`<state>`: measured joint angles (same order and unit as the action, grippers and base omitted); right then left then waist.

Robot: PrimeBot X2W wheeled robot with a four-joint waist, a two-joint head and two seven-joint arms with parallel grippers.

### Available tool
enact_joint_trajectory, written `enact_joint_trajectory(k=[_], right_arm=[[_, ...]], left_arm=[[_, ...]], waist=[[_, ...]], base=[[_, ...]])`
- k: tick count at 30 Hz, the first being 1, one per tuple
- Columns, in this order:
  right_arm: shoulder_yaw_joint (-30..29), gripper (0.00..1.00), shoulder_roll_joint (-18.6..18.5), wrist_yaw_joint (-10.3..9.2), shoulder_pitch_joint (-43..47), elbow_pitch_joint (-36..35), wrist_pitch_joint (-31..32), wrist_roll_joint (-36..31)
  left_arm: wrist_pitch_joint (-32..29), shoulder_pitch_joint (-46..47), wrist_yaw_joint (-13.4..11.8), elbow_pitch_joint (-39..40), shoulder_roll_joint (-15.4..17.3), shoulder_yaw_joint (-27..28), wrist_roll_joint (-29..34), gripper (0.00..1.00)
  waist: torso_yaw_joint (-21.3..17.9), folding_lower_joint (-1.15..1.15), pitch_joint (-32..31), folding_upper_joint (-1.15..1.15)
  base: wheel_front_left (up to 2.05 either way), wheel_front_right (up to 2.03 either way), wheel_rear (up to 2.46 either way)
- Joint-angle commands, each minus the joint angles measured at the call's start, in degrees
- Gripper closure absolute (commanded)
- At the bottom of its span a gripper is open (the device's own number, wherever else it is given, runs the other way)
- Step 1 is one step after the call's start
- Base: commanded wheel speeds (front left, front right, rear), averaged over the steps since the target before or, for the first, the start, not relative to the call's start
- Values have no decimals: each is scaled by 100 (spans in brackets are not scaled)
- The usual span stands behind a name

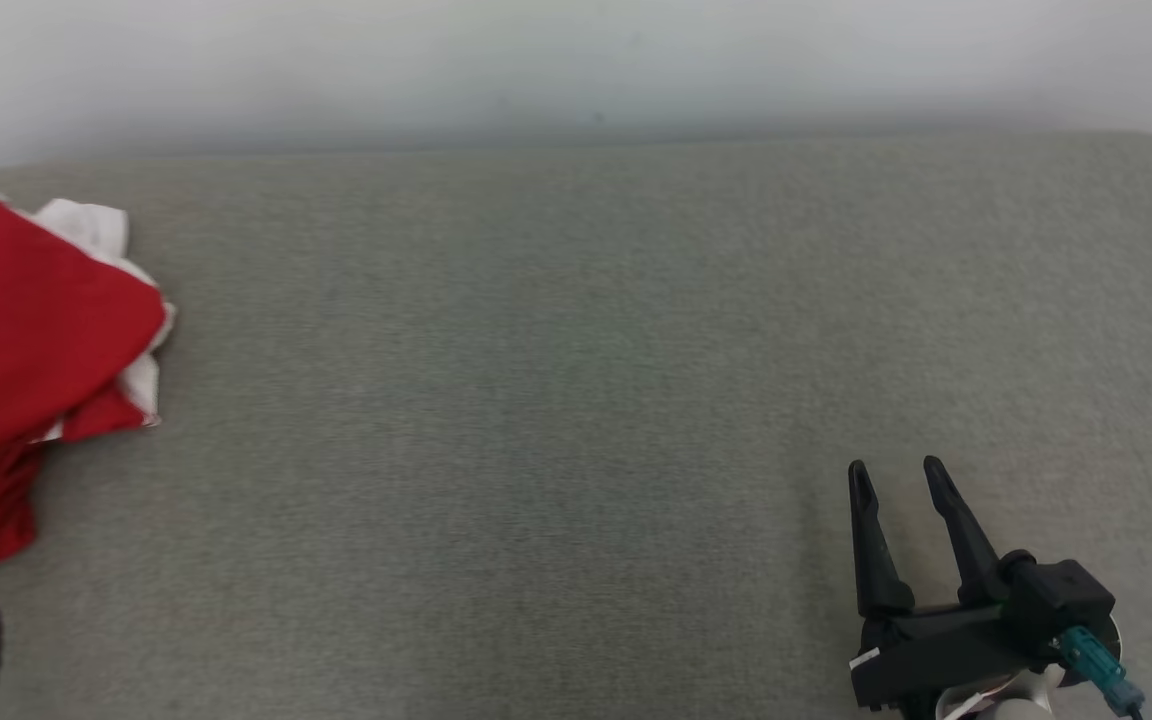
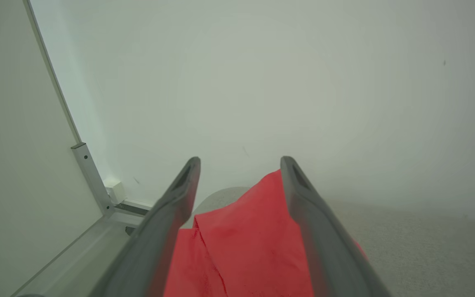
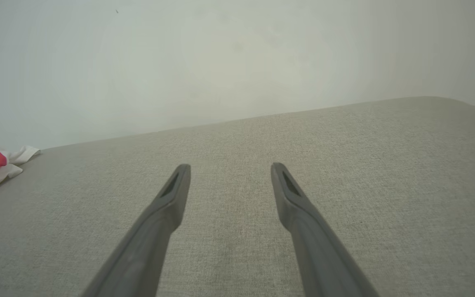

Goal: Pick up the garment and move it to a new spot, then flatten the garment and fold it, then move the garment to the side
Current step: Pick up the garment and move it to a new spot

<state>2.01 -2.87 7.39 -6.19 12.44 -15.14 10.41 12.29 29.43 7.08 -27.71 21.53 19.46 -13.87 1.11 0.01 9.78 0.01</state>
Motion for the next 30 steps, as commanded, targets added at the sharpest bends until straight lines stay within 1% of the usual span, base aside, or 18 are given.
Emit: enact_joint_trajectory(k=[1, 5, 7, 8, 10, 12, 13, 19, 23, 25, 26, 27, 30], right_arm=[[-2, 0, 4, 19, -100, -22, -11, 70], [-9, 0, 3, 19, -158, -42, -11, 133], [-9, 0, 4, 19, -182, -38, -11, 140], [-13, 0, 6, 19, -214, -32, -11, 170], [-40, 0, 4, 19, -207, -24, -11, 189], [-64, 0, 5, 19, -218, -23, -11, 194], [-75, 0, 3, 19, -224, -19, -11, 192], [-137, 0, 5, 19, -274, 3, -11, 123], [-139, 0, 4, 19, -295, -4, -11, 93], [-130, 0, 4, 19, -295, -10, -11, 65], [-132, 0, 4, 19, -290, -11, -11, 58], [-134, 0, 4, 19, -282, -13, -11, 51], [-175, 0, 4, 19, -244, -4, -11, 32]], left_arm=[[-155, 163, 25, -221, 198, -54, -38, 0], [-540, 385, 43, -715, 499, -127, -220, 0], [-659, 401, 32, -837, 560, -170, -243, 0], [-948, 460, 30, -1084, 697, -201, -309, 0], [-1207, 493, 33, -1276, 809, -298, -300, 0], [-1514, 558, 34, -1546, 850, -262, -448, 0], [-1644, 556, 35, -1650, 911, -350, -386, 0], [-2312, 748, 5, -2234, 961, -443, -517, 0], [-2767, 856, -156, -2576, 894, -456, -540, 0], [-2782, 926, -210, -2644, 902, -507, -517, 0], [-2755, 918, -227, -2665, 901, -520, -509, 19], [-2701, 910, -243, -2661, 916, -539, -482, 100], [-2442, 897, -237, -2627, 959, -572, -435, 100]], waist=[[-520, -1, 449, -1], [-674, -1, 575, -1], [-703, -1, 599, -1], [-746, -1, 636, -1], [-771, -1, 656, -1], [-786, -1, 671, -1], [-789, -1, 675, -1], [-779, -1, 665, -1], [-771, -1, 648, -1], [-770, -1, 639, -1], [-770, -1, 634, -1], [-770, -1, 630, -1], [-749, -1, 594, -1]], base=[[0, 0, 0], [0, 0, 0], [0, 0, 0], [0, 0, 0], [0, 0, 0], [0, 0, 0], [0, 0, 0], [0, 0, 0], [0, 0, 0], [0, 0, 0], [0, 0, 0], [0, 0, 0], [0, 0, 0]])
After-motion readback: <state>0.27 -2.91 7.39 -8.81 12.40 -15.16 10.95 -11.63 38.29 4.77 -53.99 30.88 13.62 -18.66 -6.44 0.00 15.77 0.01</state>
